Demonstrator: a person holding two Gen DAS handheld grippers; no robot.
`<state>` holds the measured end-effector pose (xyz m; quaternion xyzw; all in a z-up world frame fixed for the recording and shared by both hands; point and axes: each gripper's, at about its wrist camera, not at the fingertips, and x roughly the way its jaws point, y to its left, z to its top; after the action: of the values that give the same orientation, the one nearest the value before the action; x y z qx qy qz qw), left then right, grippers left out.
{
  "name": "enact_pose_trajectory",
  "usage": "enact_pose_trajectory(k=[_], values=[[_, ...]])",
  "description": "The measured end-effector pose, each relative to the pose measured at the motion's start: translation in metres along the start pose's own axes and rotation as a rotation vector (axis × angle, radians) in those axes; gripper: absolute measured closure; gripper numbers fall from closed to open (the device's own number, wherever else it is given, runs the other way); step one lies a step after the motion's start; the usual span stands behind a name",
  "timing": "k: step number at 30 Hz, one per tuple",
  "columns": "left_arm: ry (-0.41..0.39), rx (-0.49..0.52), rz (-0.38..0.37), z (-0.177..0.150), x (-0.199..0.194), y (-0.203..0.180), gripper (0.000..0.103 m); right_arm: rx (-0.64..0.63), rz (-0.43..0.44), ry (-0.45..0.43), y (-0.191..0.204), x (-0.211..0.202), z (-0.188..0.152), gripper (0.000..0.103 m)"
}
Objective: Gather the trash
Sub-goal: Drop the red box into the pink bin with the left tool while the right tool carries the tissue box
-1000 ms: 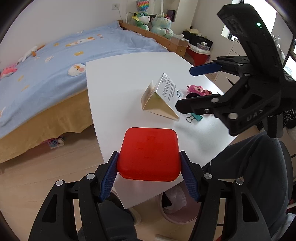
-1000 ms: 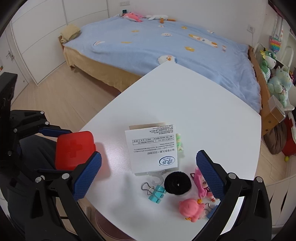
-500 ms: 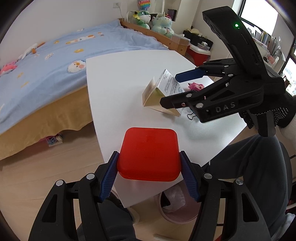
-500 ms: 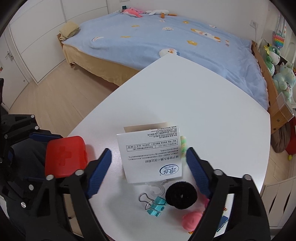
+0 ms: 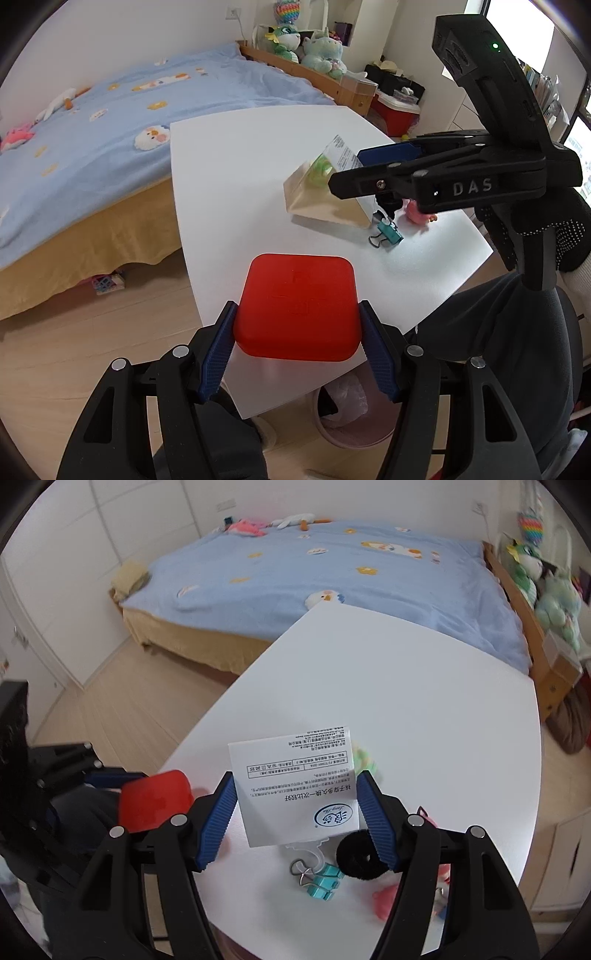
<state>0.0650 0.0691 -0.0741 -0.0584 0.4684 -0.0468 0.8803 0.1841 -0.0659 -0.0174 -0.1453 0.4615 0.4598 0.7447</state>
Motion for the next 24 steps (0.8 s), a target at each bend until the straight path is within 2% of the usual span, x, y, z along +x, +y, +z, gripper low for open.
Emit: enact_pose_trajectory(k=[4,9,16,24], values=[[-0.007,0.002,0.000,0.003,-0.002,-0.004,0.040,0.119,0.072,-0.047,-0.015,-0.018,-0.006,0.037],[-0.020,-0.002,0.003,0.005,-0.006,-0.009,0.040,0.206,0.125,-0.113,-0.027,-0.043,-0.011,0.037],[-0.046,-0.003,0.007,0.005,-0.019,-0.017,0.040,0.234,0.131,-0.173,-0.032,-0.074,-0.028,0.037],[-0.077,0.029,0.019,-0.003,-0.039,-0.036,0.040,0.212,0.106,-0.199,-0.023,-0.104,-0.065,0.037]])
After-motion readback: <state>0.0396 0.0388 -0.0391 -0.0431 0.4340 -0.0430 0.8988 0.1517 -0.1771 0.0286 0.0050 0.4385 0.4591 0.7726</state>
